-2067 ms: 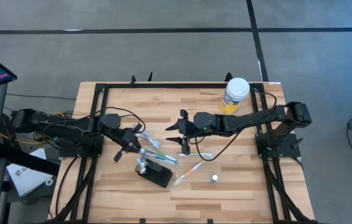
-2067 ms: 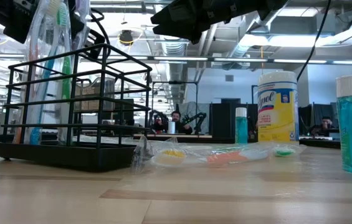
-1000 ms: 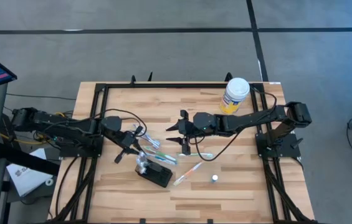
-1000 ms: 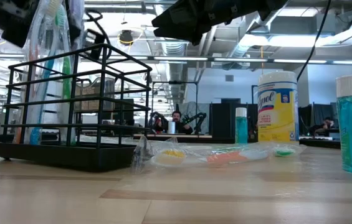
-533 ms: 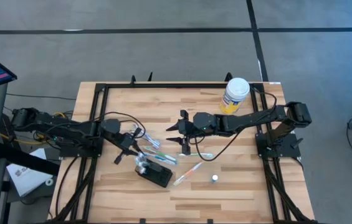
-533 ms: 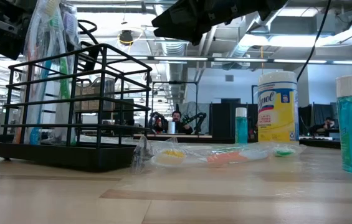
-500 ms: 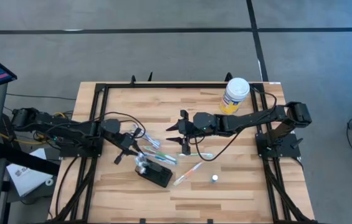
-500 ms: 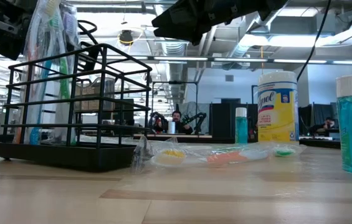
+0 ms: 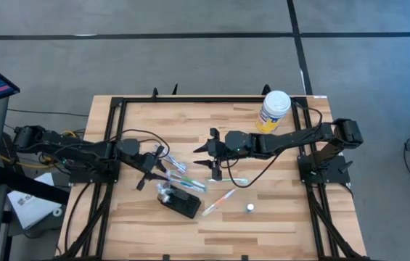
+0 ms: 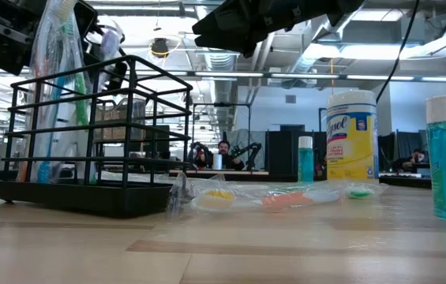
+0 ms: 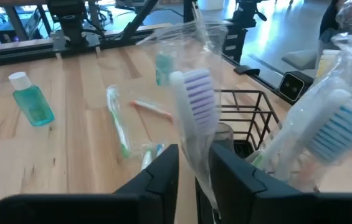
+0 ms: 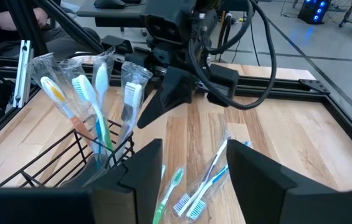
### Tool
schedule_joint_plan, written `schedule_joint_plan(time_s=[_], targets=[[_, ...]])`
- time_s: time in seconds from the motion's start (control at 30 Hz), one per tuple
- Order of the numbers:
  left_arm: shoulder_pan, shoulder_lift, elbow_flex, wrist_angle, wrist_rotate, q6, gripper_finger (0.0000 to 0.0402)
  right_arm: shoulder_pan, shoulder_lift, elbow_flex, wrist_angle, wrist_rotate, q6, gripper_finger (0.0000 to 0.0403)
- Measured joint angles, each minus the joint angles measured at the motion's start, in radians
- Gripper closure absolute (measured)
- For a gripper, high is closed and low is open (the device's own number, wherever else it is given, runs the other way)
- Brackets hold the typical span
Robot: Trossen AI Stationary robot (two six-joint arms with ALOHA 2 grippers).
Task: Pick & Place toothbrushing station
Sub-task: Put the purple toothbrush into the mesh organizer, then put the green toothbrush into the mesh organizer
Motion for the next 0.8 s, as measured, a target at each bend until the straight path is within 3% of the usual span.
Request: schedule_joint_plan(time_s=[0.37, 0.8], targets=[[0.0, 0.0, 0.0, 0.006, 0.027, -0.02, 0.0267, 0.0, 0.0, 0.0, 0.0, 0.0, 0.0, 0.0234], [0.0, -0.124, 0.0, 0.032, 0.027, -0.017, 0.0262, 0.0, 0.0, 0.0, -0.001, 0.0, 0.0, 0.0234]])
